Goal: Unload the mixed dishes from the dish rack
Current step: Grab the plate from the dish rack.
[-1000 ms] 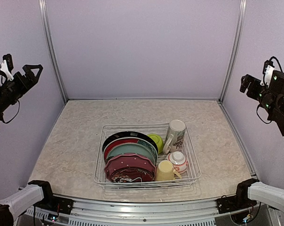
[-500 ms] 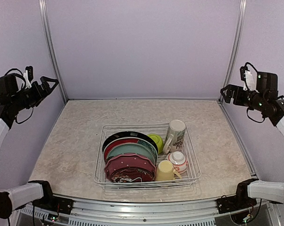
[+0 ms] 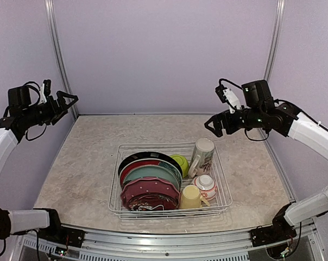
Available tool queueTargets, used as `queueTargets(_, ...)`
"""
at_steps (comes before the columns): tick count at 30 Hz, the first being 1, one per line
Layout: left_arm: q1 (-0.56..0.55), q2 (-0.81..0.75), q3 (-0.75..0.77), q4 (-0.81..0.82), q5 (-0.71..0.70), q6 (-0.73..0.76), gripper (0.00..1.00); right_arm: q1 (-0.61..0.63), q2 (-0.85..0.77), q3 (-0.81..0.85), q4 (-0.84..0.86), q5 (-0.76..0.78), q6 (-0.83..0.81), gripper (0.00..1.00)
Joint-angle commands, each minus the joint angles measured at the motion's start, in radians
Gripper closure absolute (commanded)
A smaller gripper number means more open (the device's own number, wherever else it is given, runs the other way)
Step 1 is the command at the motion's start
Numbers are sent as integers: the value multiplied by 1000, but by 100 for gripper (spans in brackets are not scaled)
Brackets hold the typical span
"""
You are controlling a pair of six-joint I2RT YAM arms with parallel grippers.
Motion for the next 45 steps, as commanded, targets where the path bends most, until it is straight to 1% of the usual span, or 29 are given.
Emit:
queueTargets(1, -12, 26, -5, 13, 42, -13, 1, 161, 122, 98, -74, 342, 35, 0)
queueTargets(2, -14, 28, -7, 13, 41, -14, 1, 191, 149, 113, -84, 390, 44, 0)
queueTargets(4, -14, 34, -7, 13, 39, -16, 1, 218, 184, 132, -84, 394, 48, 0)
queueTargets(5, -16, 35, -7, 13, 39, -16, 1, 234, 188, 122, -64, 373, 26, 0)
queueTargets(7, -15, 40, -6, 11, 39, -18, 1, 280, 165, 77, 3, 330, -76, 0)
queueTargets(10, -16, 46, -7, 9, 36, -18, 1, 295, 143, 70, 26, 221, -146, 0)
queueTargets(13, -20, 49, -7, 9, 32, -17, 1, 295, 153, 87, 6, 42, -200, 1)
queueTargets(16, -22, 53, -7, 6, 29, -16, 1, 298, 184, 102, 5, -88, -228, 11)
queueTargets(21, -34, 59, -8, 4, 25, -12, 1, 317, 212, 105, 17, -229, -294, 12)
queueTargets(25, -37, 60, -7, 2, 25, -10, 1, 316, 241, 119, 20, -295, -330, 14)
queueTargets(28, -37, 59, -7, 1, 22, -10, 1, 318, 292, 160, -24, -312, -356, 26)
queueTargets(30, -39, 59, -7, 0, 20, -8, 1, 318, 311, 171, -37, -302, -369, 32)
queueTargets(32, -43, 58, -9, -2, 12, -5, 1, 318, 322, 172, -33, -298, -380, 36)
queueTargets(37, -57, 63, -9, -6, 5, -1, 1, 317, 363, 191, -53, -325, -404, 50)
queueTargets(39, -61, 67, -7, -7, 5, -1, 1, 318, 375, 193, -52, -332, -410, 52)
queueTargets(45, -63, 68, -6, -5, 15, -4, 1, 327, 429, 226, -72, -321, -425, 67)
